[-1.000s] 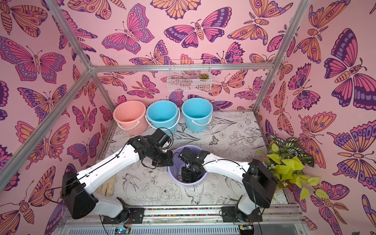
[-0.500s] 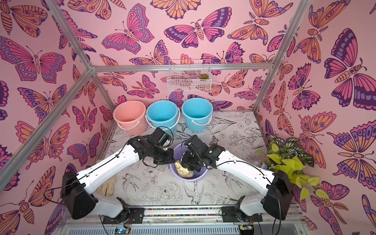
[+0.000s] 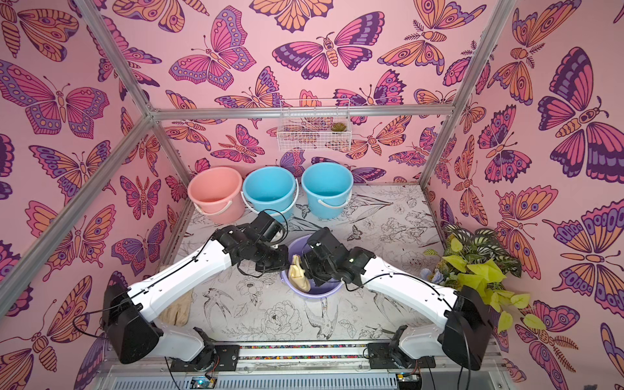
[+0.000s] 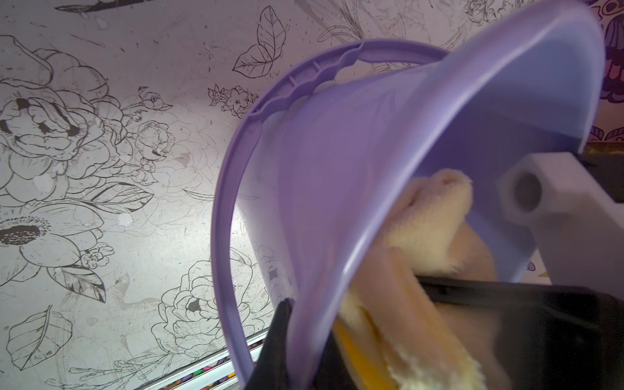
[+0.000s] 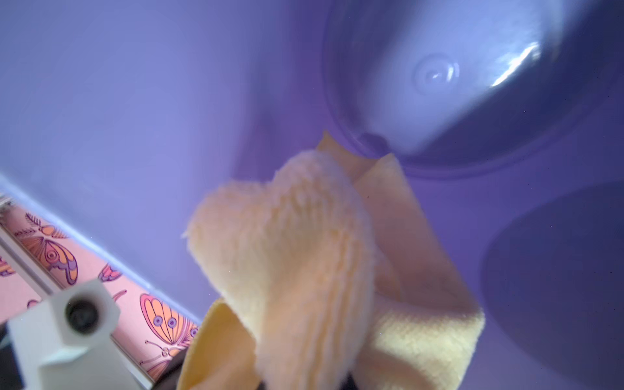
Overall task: Wipe the inside of the bucket with a cloth
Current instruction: Wipe the dirt from the inside of the bucket.
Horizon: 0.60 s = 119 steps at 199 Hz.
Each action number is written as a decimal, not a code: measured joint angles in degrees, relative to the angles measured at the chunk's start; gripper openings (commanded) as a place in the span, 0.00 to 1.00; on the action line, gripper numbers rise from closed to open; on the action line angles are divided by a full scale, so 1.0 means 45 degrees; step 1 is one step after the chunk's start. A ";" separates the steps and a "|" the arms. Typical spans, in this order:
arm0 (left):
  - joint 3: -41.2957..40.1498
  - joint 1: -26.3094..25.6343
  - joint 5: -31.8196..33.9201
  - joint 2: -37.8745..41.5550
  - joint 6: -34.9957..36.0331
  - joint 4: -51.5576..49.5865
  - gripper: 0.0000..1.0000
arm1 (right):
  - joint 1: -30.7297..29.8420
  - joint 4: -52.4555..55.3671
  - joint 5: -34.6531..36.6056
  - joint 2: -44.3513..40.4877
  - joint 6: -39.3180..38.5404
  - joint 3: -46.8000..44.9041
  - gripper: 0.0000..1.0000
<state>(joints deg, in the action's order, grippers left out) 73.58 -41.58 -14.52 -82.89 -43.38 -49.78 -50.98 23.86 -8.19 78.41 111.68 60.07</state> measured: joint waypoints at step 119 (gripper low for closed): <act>0.0019 0.0010 -0.0146 -0.0267 0.0209 -0.0049 0.00 | -0.0024 -0.2161 -0.0432 0.3730 0.1234 -0.1292 0.00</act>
<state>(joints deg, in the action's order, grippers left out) 73.67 -41.54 -15.18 -84.09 -42.44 -50.00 -51.09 14.13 -10.13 95.20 117.23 54.26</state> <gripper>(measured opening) 0.116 0.100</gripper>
